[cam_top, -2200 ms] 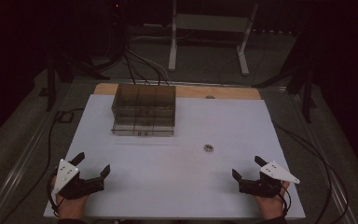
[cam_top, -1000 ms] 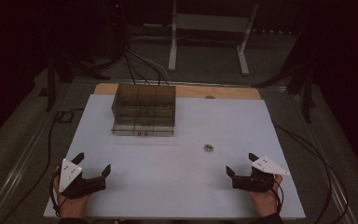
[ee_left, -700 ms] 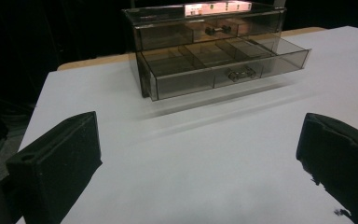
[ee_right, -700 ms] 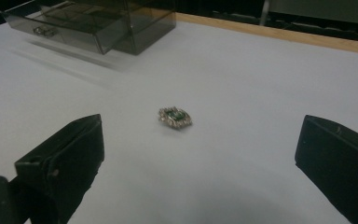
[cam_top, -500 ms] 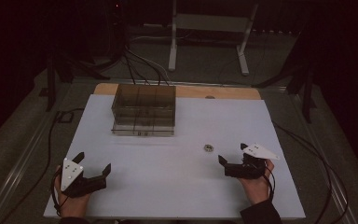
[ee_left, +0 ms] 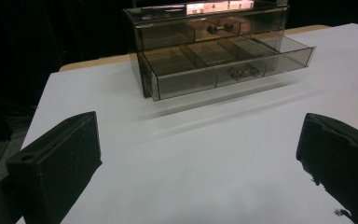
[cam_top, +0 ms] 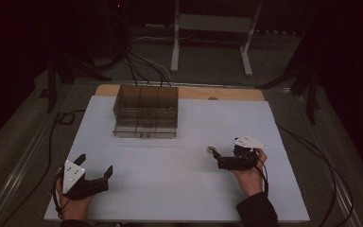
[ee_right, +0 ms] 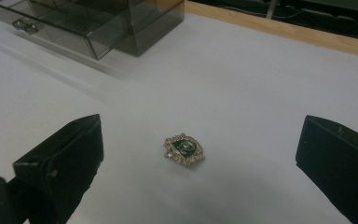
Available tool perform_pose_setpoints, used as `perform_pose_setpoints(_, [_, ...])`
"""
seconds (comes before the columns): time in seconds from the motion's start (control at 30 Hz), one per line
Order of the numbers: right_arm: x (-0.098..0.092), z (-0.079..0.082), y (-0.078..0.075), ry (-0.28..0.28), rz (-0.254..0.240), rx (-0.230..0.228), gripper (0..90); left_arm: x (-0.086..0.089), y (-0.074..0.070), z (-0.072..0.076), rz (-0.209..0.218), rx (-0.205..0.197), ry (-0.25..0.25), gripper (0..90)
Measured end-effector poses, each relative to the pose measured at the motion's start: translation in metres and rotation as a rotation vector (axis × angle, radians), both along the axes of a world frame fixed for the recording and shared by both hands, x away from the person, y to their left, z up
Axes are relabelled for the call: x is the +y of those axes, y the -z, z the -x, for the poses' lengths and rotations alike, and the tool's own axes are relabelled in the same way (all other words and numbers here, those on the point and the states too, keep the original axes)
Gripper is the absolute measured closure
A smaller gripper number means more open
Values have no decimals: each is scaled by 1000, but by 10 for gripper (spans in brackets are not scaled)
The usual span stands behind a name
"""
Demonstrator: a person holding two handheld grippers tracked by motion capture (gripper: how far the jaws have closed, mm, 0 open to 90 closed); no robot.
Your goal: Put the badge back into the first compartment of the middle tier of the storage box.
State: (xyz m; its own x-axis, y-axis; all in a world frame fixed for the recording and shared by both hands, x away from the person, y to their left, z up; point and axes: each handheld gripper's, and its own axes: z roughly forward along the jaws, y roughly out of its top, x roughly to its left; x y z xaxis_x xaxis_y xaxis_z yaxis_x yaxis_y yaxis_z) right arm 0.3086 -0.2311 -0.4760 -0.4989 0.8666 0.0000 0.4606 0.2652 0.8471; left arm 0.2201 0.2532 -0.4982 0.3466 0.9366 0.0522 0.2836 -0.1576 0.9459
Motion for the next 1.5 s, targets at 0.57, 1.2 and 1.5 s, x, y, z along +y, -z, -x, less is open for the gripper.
perform_pose_setpoints(0.57, [22,-31,21,-42,35,98,151,0,0,0,-3,-5,0,5])
perform_pose_setpoints(1.2, [22,-40,36,-49,101,218,730,-1,1,-1,-7,0,-3,5])
perform_pose_setpoints(1.5, [6,-38,28,19,91,220,869,-1,2,-1,-12,3,-3,5])
